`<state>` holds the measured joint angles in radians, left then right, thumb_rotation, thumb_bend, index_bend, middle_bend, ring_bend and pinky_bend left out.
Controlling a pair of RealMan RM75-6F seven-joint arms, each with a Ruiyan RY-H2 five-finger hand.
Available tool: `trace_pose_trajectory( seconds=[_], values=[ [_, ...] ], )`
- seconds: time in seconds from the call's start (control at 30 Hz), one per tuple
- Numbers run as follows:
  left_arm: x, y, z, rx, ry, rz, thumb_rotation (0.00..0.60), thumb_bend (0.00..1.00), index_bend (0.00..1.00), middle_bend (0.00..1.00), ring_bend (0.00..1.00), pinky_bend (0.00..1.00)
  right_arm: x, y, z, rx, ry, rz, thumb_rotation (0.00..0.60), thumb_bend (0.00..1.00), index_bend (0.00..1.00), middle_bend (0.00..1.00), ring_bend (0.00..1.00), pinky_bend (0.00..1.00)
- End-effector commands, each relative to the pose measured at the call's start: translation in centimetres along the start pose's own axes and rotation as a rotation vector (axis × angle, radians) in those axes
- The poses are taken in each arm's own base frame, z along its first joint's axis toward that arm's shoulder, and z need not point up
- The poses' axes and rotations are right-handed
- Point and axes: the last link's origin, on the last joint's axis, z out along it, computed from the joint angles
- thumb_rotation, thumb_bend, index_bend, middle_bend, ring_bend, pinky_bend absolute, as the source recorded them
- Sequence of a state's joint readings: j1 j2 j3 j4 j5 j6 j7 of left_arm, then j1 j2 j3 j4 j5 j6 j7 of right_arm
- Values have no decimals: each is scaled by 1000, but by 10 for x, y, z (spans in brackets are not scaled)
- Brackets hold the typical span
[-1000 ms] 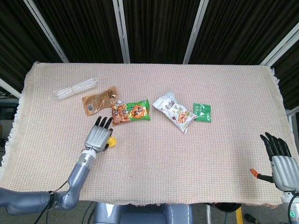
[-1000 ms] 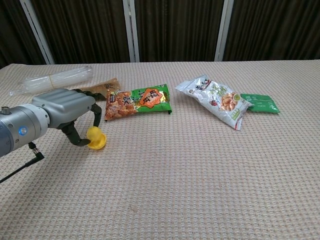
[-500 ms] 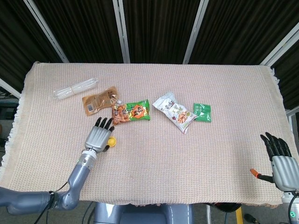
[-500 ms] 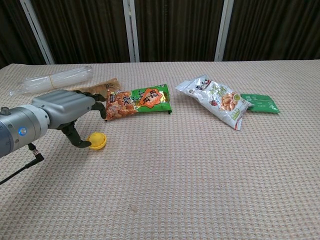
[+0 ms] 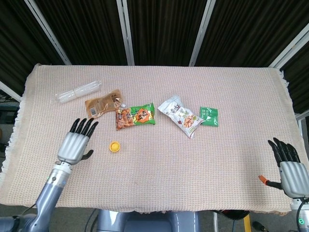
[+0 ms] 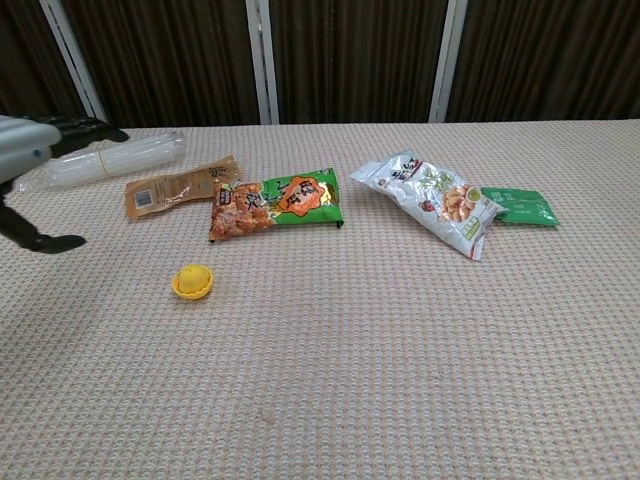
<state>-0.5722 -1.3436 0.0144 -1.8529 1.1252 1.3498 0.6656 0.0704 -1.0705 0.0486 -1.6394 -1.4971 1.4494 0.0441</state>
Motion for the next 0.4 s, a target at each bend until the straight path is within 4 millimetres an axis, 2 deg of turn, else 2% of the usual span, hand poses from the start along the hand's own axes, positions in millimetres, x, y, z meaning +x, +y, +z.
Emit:
trace_pose_trajectory(
  seconds=[0.03, 0.13, 0.4],
  values=[
    [-2, -24, -40, 29, 26, -10, 600, 190, 0, 0, 0, 0, -1, 0, 1, -2, -4, -8, 600, 10, 28, 0, 0, 0],
    [-7, -46, -77, 50, 58, 11, 600, 186, 0, 0, 0, 0, -2, -2, 2, 3, -3, -18, 600, 11, 26, 0, 0, 0],
    [-8, -69, -111, 103, 90, -25, 600, 182, 0, 0, 0, 0, -3, -3, 1, 6, 2, -21, 600, 11, 22, 0, 0, 0]
  ],
)
